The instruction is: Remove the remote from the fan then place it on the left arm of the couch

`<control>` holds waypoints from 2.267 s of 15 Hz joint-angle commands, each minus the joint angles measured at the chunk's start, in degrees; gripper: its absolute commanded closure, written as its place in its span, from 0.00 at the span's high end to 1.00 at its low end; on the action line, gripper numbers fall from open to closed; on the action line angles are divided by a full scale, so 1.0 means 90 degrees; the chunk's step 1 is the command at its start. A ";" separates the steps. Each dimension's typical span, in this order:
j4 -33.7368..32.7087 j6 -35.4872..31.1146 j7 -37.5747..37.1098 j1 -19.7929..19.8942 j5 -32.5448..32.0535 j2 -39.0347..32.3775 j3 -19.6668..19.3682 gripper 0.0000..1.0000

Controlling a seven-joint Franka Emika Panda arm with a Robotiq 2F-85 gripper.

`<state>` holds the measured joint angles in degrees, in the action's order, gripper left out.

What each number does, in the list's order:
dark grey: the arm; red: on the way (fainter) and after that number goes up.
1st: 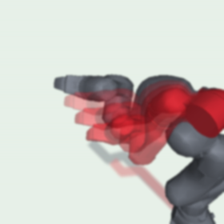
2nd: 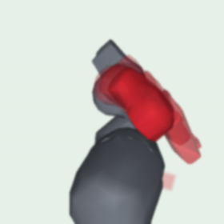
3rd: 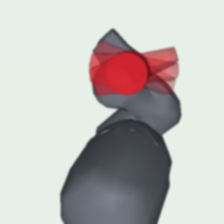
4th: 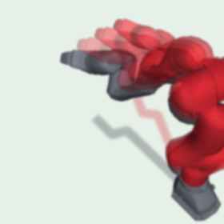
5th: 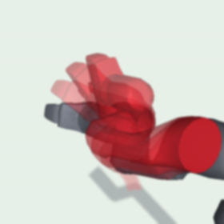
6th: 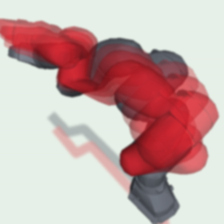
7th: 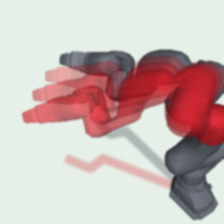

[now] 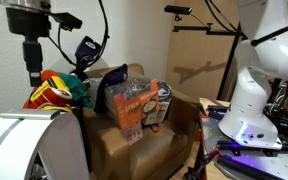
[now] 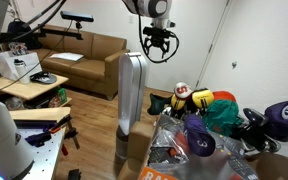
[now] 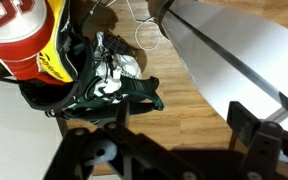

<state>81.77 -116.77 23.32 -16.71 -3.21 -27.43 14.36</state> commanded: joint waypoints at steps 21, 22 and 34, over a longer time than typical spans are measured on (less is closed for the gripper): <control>-0.0907 -0.1582 -0.7762 -0.2499 -0.0881 -0.0524 -0.1390 1.00; -0.0944 -0.1466 -0.8168 -0.2615 -0.0980 -0.0541 -0.1492 1.00; -0.0329 -0.0701 -1.0929 -0.3738 -0.1366 -0.0098 -0.2219 1.00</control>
<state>76.45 -125.08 -71.32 -47.92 -12.29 -31.33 -4.10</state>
